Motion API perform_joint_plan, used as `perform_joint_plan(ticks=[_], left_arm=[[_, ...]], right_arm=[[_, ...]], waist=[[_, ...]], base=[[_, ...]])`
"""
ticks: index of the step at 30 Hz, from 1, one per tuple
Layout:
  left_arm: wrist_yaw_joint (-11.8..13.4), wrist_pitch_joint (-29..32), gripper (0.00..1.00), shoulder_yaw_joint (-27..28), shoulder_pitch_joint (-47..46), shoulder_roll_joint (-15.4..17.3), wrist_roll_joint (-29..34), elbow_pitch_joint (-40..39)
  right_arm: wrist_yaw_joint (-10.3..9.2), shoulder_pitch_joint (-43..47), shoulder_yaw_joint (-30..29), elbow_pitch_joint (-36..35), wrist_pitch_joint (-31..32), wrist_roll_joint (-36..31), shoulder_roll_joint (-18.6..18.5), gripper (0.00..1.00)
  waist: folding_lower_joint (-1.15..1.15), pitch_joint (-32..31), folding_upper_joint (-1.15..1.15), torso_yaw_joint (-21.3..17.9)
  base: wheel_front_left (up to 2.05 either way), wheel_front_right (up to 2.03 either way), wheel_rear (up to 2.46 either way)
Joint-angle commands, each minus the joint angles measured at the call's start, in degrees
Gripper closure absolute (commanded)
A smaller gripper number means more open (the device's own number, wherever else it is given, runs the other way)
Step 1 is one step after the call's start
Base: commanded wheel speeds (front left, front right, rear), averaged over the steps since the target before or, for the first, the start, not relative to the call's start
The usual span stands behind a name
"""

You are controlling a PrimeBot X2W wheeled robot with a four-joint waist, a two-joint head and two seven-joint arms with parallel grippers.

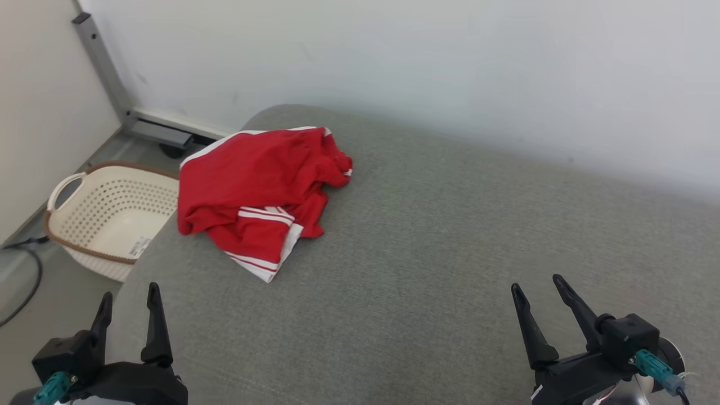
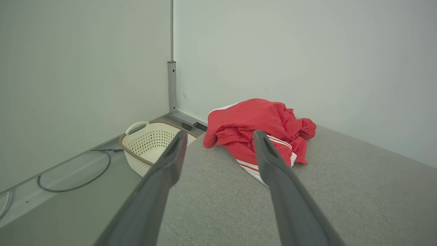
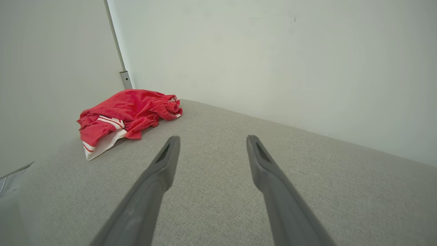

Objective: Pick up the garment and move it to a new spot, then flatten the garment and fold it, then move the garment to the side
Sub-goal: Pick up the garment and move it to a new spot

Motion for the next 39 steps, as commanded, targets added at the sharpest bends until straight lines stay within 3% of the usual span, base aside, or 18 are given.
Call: perform_joint_plan(ticks=[1,17,23,29,39], left_arm=[[0.32,-0.43,0.0,0.22,0.27,0.51,-0.28,0.08],[0.74,1.03,0.0,-0.27,-0.94,0.31,-1.73,-0.21],[-1.3,3.15,0.0,-0.63,-5.54,1.78,-2.17,-2.31],[-4.45,9.65,0.0,-0.49,-16.03,3.85,-4.85,-3.08],[-10.49,24.99,0.0,1.36,-36.59,7.11,-13.61,13.85]], right_arm=[[0.0,-0.3,-0.16,0.03,-0.29,-0.32,-0.11,0.0],[0.0,-0.6,-0.01,-0.19,0.04,-0.44,-0.11,0.0],[0.0,-0.69,0.12,-0.63,0.46,-0.52,-0.11,0.0],[0.0,-1.82,1.15,-1.59,1.39,-1.51,-0.13,0.0],[0.0,-6.29,3.16,-3.81,2.97,-3.19,-1.76,0.0]], waist=[[0.0,0.71,0.0,2.5],[0.0,1.17,0.0,3.19],[0.0,1.9,0.0,2.57],[0.0,4.25,0.0,-0.59],[0.0,11.51,0.0,-10.22]], base=[[0.0,0.0,0.0],[0.0,0.0,0.0],[0.0,0.0,0.0],[0.0,0.0,0.0],[0.0,0.0,0.0]])
